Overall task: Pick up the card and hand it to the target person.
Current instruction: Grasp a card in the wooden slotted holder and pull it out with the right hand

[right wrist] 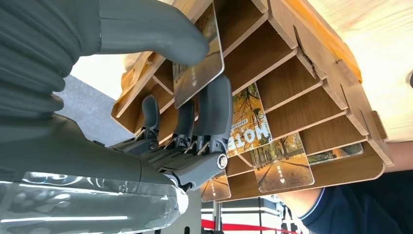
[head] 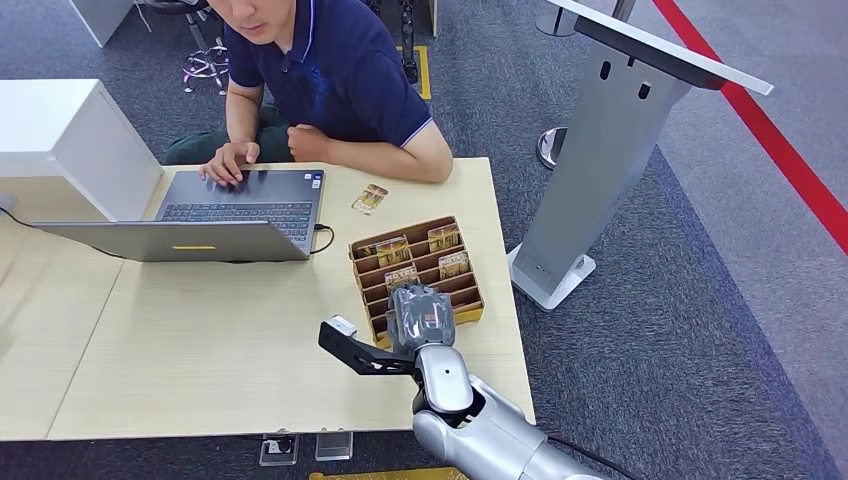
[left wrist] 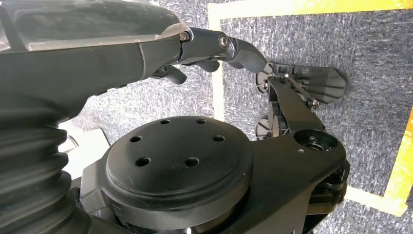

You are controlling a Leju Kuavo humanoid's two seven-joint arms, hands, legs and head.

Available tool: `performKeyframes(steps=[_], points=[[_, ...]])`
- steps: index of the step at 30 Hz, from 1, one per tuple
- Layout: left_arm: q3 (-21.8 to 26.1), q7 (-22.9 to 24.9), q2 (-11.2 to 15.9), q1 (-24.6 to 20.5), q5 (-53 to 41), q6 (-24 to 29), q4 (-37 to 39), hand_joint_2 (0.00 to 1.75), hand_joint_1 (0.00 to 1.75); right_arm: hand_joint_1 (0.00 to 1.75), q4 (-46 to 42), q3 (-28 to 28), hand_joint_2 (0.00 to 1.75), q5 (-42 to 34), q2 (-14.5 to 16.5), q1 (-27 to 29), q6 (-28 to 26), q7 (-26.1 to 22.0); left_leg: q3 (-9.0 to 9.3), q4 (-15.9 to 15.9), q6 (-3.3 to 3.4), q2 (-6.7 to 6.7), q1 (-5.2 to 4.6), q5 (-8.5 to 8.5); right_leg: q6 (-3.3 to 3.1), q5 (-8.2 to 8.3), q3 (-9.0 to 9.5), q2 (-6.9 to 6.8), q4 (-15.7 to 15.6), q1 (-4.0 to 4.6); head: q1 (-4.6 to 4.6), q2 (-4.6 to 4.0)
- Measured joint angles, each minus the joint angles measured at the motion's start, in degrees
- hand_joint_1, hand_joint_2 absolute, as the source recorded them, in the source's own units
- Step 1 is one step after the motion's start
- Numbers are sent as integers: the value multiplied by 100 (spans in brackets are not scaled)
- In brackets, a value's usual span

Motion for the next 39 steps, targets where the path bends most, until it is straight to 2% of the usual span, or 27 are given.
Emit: performKeyframes(steps=[5,14,30,39], points=[[1,0,0,1,2,-2,0,175,0,137,6,10,175,-32,1,0,11,-11,0,0,0,0,0,0,0,0,0,0,0,0,2,0],[0,0,0,0,-3,-1,0,175,0,150,6,38,175,-52,2,-15,8,-10,4,0,0,0,0,0,0,0,3,0,0,0,-3,0],[1,-21,0,-8,-57,8,0,175,0,150,-251,49,175,44,-70,-55,-24,39,4,0,0,1,0,1,0,1,2,1,0,0,0,0],[0,-52,0,-34,-68,-23,0,175,0,150,-1068,26,175,403,-240,-549,-11,109,5,1,0,2,0,1,0,1,2,2,0,0,0,0]])
